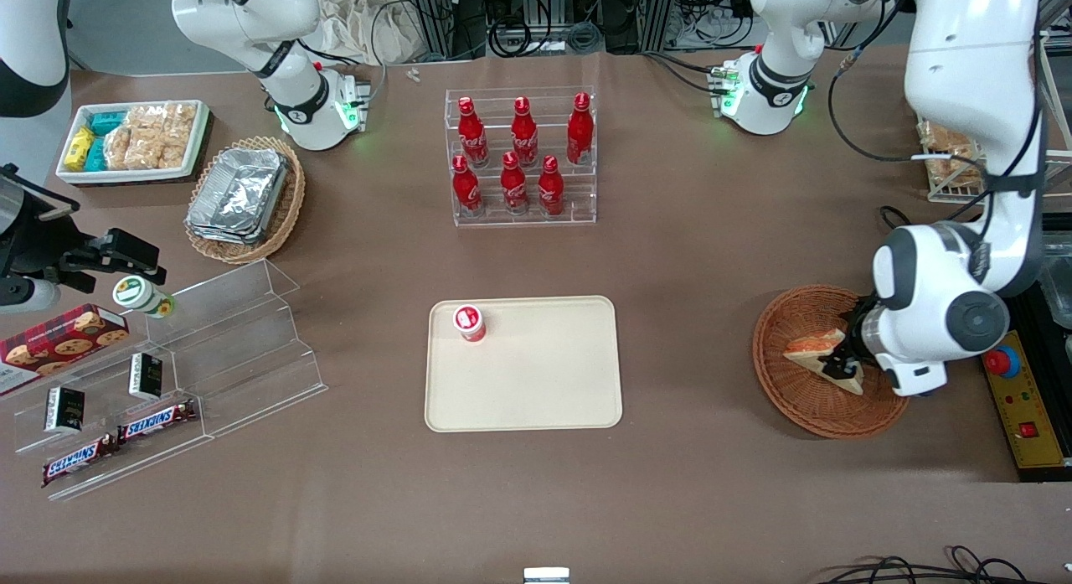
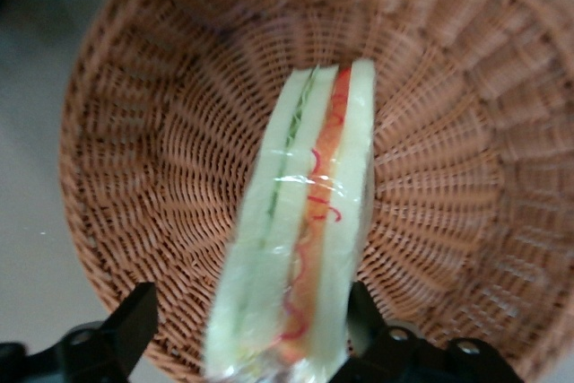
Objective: Place sandwich from basket to tray
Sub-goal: 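Lower the left gripper and close it on the wrapped sandwich, then lift the sandwich and carry it with the left gripper over the cream tray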
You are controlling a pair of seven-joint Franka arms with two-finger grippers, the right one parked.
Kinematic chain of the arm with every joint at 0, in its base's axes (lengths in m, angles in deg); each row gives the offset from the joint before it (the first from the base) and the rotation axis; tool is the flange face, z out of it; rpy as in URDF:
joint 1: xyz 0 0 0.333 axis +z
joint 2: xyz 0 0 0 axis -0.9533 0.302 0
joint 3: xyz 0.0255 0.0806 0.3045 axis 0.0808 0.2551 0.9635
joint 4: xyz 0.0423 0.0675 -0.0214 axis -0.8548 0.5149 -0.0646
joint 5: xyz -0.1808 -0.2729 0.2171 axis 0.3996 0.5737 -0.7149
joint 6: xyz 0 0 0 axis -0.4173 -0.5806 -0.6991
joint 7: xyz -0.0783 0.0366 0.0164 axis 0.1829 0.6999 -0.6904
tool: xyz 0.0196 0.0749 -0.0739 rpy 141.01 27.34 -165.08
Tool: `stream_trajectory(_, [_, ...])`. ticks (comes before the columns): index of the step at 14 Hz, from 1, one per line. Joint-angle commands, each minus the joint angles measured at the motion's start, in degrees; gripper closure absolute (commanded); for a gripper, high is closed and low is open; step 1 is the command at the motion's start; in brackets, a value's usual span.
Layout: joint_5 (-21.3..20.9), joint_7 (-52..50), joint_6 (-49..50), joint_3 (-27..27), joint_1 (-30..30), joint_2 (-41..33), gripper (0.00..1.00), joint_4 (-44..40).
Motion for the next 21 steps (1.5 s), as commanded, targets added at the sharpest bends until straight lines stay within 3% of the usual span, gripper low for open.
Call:
stream_trajectory(1, [-0.06,-1.61,-0.61,0.04,-0.92,-0.18,1.00,-0.12])
stream_trajectory(6, [-0.15,6.36,13.86,0.04,-0.83,-10.36,1.00,-4.42])
stream_trajectory(9, [0.20,18.29,24.77,-2.15,-2.06,-15.82,1.00,-8.64])
stream_trajectory(11, [1.08,30.16,26.46,-4.96,-2.41,-17.94,1.00,-8.92])
stream_trajectory(13, [4.15,32.39,25.59,-10.66,-2.59,-16.99,1.00,-9.44])
stream_trajectory(15, [4.95,37.21,22.45,-14.72,-2.50,-14.79,1.00,-10.31])
stream_trajectory(17, [4.86,35.41,17.43,-18.49,-4.08,-9.80,1.00,-13.47])
stream_trajectory(21, [-0.13,26.71,8.21,-19.30,-11.72,0.31,1.00,-16.56])
